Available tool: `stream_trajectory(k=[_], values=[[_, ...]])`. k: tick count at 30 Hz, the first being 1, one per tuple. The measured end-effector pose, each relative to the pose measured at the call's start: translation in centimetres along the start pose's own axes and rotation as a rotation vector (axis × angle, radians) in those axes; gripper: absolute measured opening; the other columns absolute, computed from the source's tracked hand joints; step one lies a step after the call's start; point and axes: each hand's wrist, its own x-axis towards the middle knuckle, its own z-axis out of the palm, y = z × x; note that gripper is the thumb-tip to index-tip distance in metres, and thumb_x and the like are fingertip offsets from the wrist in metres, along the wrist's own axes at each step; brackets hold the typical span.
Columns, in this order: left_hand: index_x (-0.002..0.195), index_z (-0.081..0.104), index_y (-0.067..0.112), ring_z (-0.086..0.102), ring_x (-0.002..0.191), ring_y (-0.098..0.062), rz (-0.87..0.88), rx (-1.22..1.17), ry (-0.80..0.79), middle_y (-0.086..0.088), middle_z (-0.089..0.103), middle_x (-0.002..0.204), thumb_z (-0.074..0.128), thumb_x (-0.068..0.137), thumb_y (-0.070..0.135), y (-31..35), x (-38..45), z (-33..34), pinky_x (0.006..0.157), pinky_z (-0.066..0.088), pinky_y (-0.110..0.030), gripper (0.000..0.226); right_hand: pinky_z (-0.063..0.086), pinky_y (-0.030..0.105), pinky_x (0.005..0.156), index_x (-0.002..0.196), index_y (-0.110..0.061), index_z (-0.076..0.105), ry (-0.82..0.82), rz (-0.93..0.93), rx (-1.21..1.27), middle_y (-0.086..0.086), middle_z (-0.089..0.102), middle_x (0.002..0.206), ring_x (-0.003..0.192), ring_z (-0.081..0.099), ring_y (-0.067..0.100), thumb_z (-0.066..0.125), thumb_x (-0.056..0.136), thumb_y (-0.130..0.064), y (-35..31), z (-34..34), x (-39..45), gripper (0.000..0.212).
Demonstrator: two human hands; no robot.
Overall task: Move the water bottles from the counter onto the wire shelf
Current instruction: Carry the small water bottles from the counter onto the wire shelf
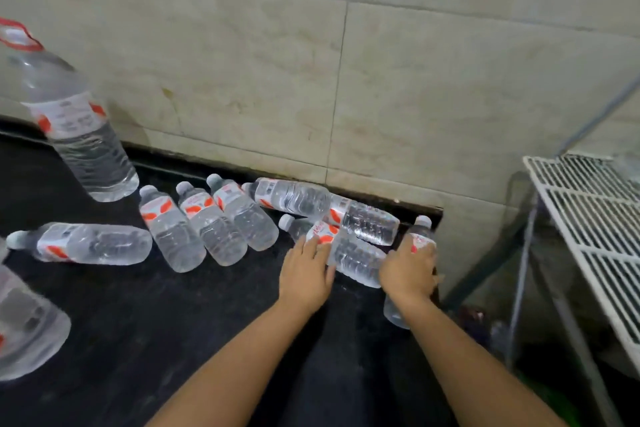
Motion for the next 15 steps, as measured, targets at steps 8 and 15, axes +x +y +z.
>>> stream_trajectory(k=[8,15], values=[[0.143,0.026,0.025,-0.002,0.145,-0.021,0.089,-0.015,-0.119,0.001,0.017,0.155,0.022,0.097,0.045,0.8,7.2,2.5,0.115,-0.008,-0.045,0.050,0.036,0.045,0.100,0.145,-0.014,0.018,0.071,0.058,0.028,0.021,0.013,0.150,0.129,0.029,0.039,0.039,0.095,-0.033,2.0,3.5,1.6,0.057],[0.132,0.044,0.025,0.013,0.142,-0.016,0.172,-0.099,-0.067,0.007,0.040,0.141,0.004,0.076,0.062,-0.4,5.4,3.2,0.114,-0.008,-0.043,0.078,0.037,0.041,0.101,0.146,-0.020,0.012,0.013,0.011,0.007,0.017,0.012,0.151,0.129,0.033,0.039,0.049,0.091,-0.036,3.6,3.2,1.8,0.069]])
